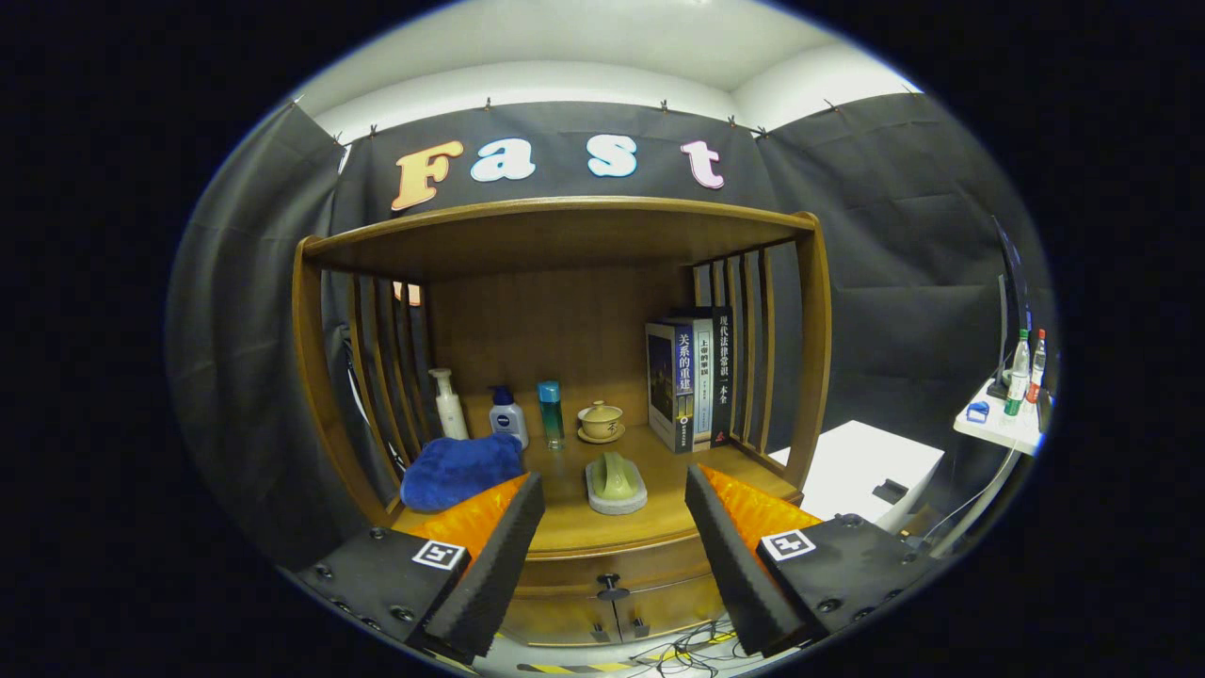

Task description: Pull open the drawer, take out the items inside it, and place them on the countertop above the cabinet.

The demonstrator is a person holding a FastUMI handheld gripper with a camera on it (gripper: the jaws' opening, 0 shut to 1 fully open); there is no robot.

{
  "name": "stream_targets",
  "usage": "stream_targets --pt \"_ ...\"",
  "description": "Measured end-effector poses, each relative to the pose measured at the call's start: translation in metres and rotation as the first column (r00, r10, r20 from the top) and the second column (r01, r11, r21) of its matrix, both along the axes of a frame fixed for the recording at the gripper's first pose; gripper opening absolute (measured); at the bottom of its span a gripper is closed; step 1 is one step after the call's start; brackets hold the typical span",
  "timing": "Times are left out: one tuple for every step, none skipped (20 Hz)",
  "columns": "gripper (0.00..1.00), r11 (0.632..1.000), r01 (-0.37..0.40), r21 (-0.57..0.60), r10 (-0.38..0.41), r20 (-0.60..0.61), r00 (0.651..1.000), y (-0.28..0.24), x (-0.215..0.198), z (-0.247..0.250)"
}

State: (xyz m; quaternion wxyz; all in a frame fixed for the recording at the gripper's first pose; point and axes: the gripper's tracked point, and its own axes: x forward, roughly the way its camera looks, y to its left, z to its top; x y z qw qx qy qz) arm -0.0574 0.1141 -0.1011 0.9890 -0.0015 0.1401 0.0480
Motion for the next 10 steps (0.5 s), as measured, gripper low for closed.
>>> stream_targets --pt "0.98 1.000 0.000 0.001 0.000 0.000 1.000 -0.0002 0.0000 0.0010" --pt "0.98 1.000 0.001 0.001 -0.001 0.000 1.000 -0.0003 0.0005 0.0016" --pt "0.98 1.000 0.000 0.000 0.000 0.000 1.000 -0.0006 0.0003 0.0015" --pt "0.98 1.000 -0.001 -0.001 0.001 0.002 1.000 0.0003 0.0010 0.0018" --pt "0.98 1.000 -0.003 -0.003 0.003 0.003 1.000 0.0007 0.0002 0.0045" --pt "0.98 1.000 -0.005 -0.006 0.005 0.005 1.000 0.0011 0.0004 0.0048" --pt "0.98 1.000 -0.007 -0.010 0.007 0.007 1.000 0.0016 -0.0007 0.0065" --pt "0.98 1.000 -0.008 -0.013 0.008 0.009 1.000 0.0015 -0.0006 0.0069" --pt "0.98 1.000 -0.008 -0.016 0.008 0.010 1.000 0.0012 0.0003 0.0073" --pt "0.98 1.000 -0.009 -0.016 0.009 0.012 1.000 0.0019 0.0004 0.0083"
